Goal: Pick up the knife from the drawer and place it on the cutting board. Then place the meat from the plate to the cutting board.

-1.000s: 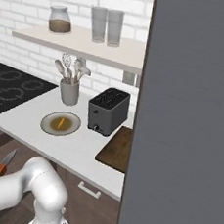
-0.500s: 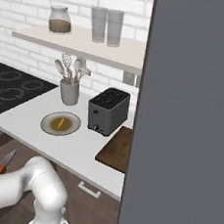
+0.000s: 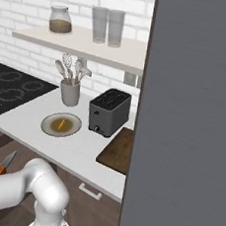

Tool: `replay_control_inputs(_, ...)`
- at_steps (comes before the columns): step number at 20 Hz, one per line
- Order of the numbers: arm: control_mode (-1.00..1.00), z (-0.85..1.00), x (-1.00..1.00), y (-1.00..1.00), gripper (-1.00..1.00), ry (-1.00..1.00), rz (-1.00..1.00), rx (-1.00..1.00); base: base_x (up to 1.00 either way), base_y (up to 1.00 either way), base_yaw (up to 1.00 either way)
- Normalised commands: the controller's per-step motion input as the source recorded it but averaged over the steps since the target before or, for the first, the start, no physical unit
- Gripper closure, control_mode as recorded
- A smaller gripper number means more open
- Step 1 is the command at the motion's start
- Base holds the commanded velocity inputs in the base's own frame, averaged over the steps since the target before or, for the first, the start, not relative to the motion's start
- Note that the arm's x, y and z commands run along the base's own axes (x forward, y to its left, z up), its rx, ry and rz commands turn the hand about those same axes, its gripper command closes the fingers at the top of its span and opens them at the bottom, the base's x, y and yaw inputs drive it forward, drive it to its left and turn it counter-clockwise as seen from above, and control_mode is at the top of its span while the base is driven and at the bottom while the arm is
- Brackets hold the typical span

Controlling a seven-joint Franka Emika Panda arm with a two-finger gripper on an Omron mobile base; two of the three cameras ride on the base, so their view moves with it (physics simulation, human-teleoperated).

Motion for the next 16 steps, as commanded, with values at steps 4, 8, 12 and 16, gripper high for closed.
replay_control_inputs(4,-1.00,-0.39,0.18,-0.19,-1.00,-0.11,0.05,0.00,0.00,0.00,0.00)
replay_control_inputs(8,-1.00,-0.61,0.10,0.00,-1.00,-0.21,0.02,0.00,0.00,0.00,0.00)
replay_control_inputs(12,-1.00,-0.51,0.09,0.00,-1.00,-0.17,0.00,0.00,0.00,0.00,0.00)
replay_control_inputs(16,-1.00,-0.35,0.24,0.03,-1.00,-0.12,0.00,0.00,0.00,0.00,0.00)
